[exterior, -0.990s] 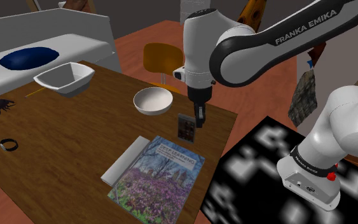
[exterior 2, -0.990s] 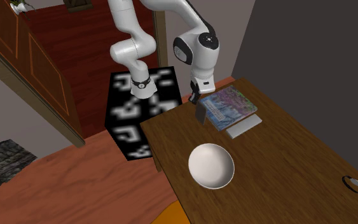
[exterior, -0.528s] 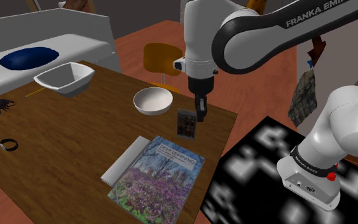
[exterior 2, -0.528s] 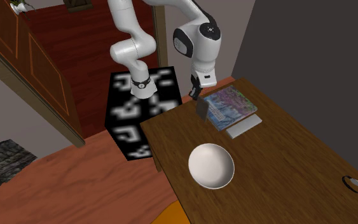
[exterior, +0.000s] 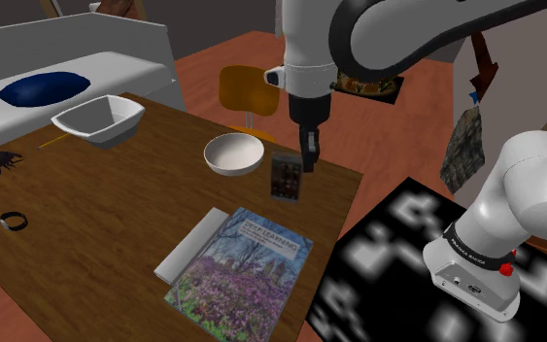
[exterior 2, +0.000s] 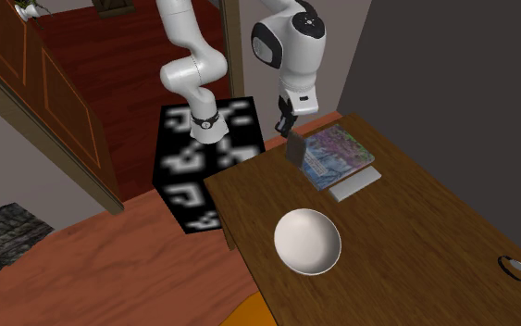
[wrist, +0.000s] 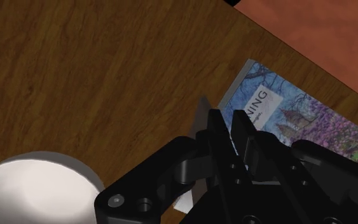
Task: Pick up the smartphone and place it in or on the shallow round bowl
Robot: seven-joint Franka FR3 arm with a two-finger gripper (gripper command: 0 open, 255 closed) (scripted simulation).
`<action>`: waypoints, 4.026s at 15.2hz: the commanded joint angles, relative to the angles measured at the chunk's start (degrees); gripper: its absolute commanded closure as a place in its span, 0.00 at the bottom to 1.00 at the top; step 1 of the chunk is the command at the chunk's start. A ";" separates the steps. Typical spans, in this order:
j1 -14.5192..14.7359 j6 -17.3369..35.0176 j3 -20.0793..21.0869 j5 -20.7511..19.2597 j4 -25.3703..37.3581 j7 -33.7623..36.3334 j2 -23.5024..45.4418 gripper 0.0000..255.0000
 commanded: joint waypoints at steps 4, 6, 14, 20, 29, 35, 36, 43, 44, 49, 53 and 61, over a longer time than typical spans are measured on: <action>-0.02 -4.05 -0.24 -0.02 3.13 0.15 -0.92 1.00; -0.05 -5.62 -0.36 -0.05 4.43 0.18 -1.19 1.00; -1.50 -10.05 -1.62 -1.98 13.61 -1.14 3.80 1.00; -3.53 -13.80 -3.30 -5.20 28.36 -3.56 15.20 1.00; -4.62 -24.70 -5.17 -9.49 59.86 -6.72 36.24 1.00; -4.60 -25.94 -5.71 -10.47 67.49 -7.71 42.69 1.00; -4.69 -24.97 -5.71 -10.42 66.19 -7.73 42.36 1.00; -5.16 -18.72 -5.74 -10.20 58.45 -7.80 40.87 1.00; -5.21 -17.88 -5.74 -10.18 57.49 -7.80 40.75 1.00; -5.41 -13.87 -5.78 -10.15 53.17 -7.82 40.45 1.00; -5.51 -10.82 -5.83 -10.18 50.17 -7.81 40.51 1.00; -5.56 -8.99 -5.86 -10.21 48.49 -7.79 40.66 1.00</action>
